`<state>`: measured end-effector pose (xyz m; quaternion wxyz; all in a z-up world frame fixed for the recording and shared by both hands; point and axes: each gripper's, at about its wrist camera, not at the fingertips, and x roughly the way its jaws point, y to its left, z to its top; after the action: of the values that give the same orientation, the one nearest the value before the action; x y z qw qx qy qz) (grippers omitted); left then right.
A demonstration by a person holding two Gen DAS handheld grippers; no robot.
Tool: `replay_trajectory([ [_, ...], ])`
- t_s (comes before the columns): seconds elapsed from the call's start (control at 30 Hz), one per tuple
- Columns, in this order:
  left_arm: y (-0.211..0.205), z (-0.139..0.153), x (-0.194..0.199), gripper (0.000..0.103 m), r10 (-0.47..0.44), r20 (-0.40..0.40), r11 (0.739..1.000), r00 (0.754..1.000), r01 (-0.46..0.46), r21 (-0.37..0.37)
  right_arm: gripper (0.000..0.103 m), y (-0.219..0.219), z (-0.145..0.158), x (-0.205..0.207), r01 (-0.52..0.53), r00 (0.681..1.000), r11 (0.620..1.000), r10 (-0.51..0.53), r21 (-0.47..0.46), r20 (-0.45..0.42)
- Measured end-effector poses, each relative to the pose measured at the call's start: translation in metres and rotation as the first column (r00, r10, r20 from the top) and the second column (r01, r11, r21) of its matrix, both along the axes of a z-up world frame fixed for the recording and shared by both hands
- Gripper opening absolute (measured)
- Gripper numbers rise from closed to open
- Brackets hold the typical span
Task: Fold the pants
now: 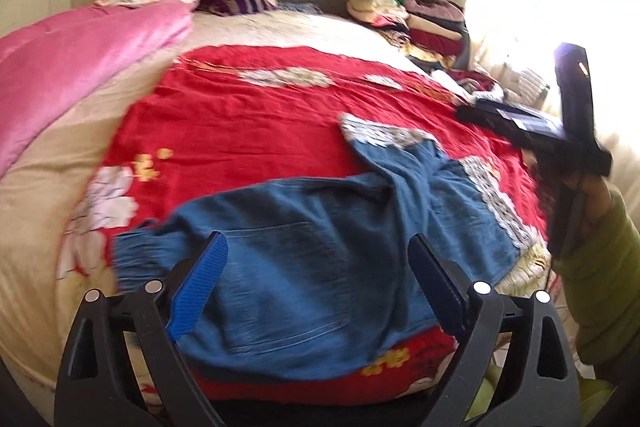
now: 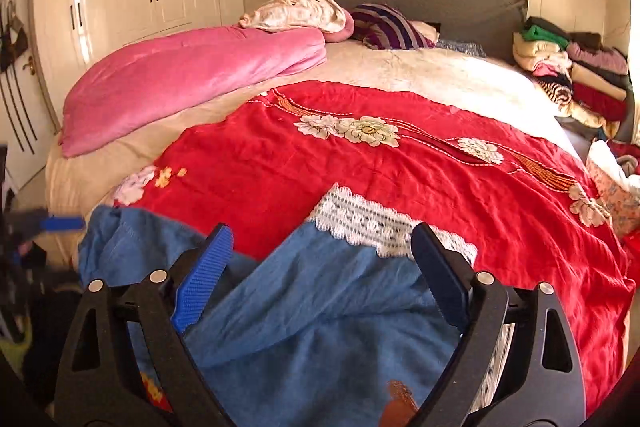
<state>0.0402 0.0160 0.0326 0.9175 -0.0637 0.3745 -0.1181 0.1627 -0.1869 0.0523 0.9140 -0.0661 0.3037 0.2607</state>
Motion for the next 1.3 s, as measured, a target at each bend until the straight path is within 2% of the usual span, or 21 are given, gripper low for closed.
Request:
replay_trajectory([
  [0.1,-0.022,-0.012,0.009,0.091,-0.048,-0.030,0.998,0.998,0.047,-0.032,0.086,0.009,-0.002,0.022,0.006,1.000,1.000,-0.006,-0.026,-0.011],
  [0.23,-0.052,-0.029,0.017,0.088,-0.116,-0.068,0.993,0.991,0.114,-0.024,0.086,0.027,-0.015,0.061,-0.012,0.996,0.999,0.008,-0.047,-0.091],
  [0.3,-0.064,-0.036,0.021,0.080,-0.145,-0.082,0.989,0.986,0.145,-0.016,0.086,0.038,-0.025,0.079,-0.021,0.990,0.998,0.012,-0.061,-0.141],
  [0.4,-0.078,-0.045,0.030,0.064,-0.181,-0.104,0.983,0.978,0.181,-0.016,0.086,0.052,-0.041,0.103,-0.041,0.979,0.994,0.021,-0.098,-0.204],
  [0.47,-0.085,-0.050,0.037,0.039,-0.205,-0.119,0.979,0.972,0.203,-0.026,0.086,0.063,-0.056,0.121,-0.033,0.968,0.992,0.001,-0.121,-0.251],
  [0.57,-0.094,-0.063,0.047,0.016,-0.224,-0.153,0.974,0.962,0.224,-0.020,0.086,0.075,-0.071,0.137,-0.041,0.953,0.992,0.003,-0.116,-0.304],
  [0.6,-0.095,-0.067,0.049,0.014,-0.231,-0.165,0.973,0.959,0.230,-0.023,0.086,0.077,-0.075,0.142,-0.033,0.950,0.991,-0.008,-0.126,-0.312],
  [0.67,-0.098,-0.075,0.051,0.013,-0.239,-0.186,0.971,0.953,0.238,-0.026,0.086,0.082,-0.085,0.151,-0.012,0.946,0.988,-0.038,-0.152,-0.322],
  [0.73,-0.100,-0.081,0.052,0.013,-0.247,-0.201,0.969,0.948,0.247,-0.027,0.078,0.085,-0.095,0.158,-0.006,0.942,0.983,-0.056,-0.183,-0.332],
  [0.8,-0.102,-0.084,0.053,0.013,-0.252,-0.209,0.967,0.945,0.253,-0.022,0.049,0.086,-0.104,0.163,-0.005,0.941,0.975,-0.070,-0.221,-0.330],
  [0.9,-0.103,-0.085,0.051,0.013,-0.256,-0.209,0.966,0.944,0.258,-0.021,0.018,0.076,-0.108,0.167,-0.009,0.942,0.984,-0.052,-0.179,-0.332],
  [0.97,-0.101,-0.083,0.051,0.013,-0.258,-0.204,0.966,0.944,0.259,-0.025,0.007,0.063,-0.101,0.165,0.013,0.945,0.991,-0.056,-0.135,-0.323],
  [1.1,-0.100,-0.081,0.048,0.017,-0.261,-0.186,0.965,0.947,0.260,-0.027,0.005,0.030,-0.077,0.149,0.057,0.962,0.996,-0.073,-0.070,-0.265],
  [1.23,-0.098,-0.077,0.042,0.034,-0.259,-0.166,0.966,0.952,0.258,-0.029,0.005,-0.020,-0.054,0.125,0.127,0.964,0.992,-0.122,0.008,-0.237],
  [1.3,-0.096,-0.076,0.041,0.035,-0.254,-0.155,0.967,0.955,0.254,-0.024,0.005,-0.048,-0.043,0.108,0.169,0.962,0.985,-0.155,0.045,-0.225],
])
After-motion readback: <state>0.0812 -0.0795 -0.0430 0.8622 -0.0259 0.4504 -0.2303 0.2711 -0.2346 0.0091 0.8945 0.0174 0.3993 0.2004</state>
